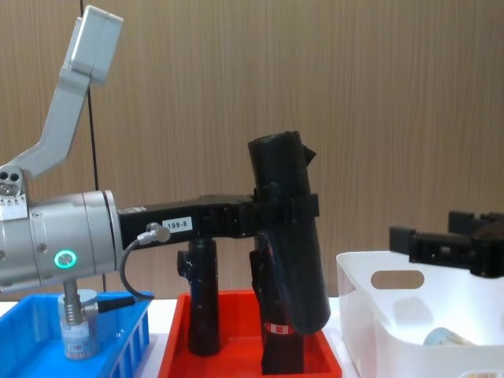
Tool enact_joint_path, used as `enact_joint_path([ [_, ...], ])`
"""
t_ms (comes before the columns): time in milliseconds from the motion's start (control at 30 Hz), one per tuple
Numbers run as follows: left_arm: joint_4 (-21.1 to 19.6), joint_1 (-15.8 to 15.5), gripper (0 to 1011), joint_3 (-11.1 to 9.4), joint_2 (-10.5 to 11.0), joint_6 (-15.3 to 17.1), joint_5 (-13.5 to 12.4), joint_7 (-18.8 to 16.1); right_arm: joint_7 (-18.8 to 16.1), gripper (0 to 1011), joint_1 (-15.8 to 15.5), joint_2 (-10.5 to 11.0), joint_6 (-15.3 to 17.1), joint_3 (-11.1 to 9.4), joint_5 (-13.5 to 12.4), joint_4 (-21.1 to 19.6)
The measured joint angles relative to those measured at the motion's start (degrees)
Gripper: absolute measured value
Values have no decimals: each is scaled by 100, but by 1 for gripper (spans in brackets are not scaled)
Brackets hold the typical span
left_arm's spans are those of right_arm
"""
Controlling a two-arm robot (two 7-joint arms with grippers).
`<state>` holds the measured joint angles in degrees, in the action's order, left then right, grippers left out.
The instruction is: Pick the cotton swabs from the blue box and place them into the white box.
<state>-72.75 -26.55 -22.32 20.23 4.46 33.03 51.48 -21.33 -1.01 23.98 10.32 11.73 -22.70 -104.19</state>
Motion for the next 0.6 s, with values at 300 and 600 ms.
enact_joint_path([
  [300,0,0,470,0,0,-1,0,0,-427,1002,221,-25,548,86,-7,83],
  [600,0,0,470,0,0,-1,0,0,-682,1002,504,-173,975,208,63,321],
])
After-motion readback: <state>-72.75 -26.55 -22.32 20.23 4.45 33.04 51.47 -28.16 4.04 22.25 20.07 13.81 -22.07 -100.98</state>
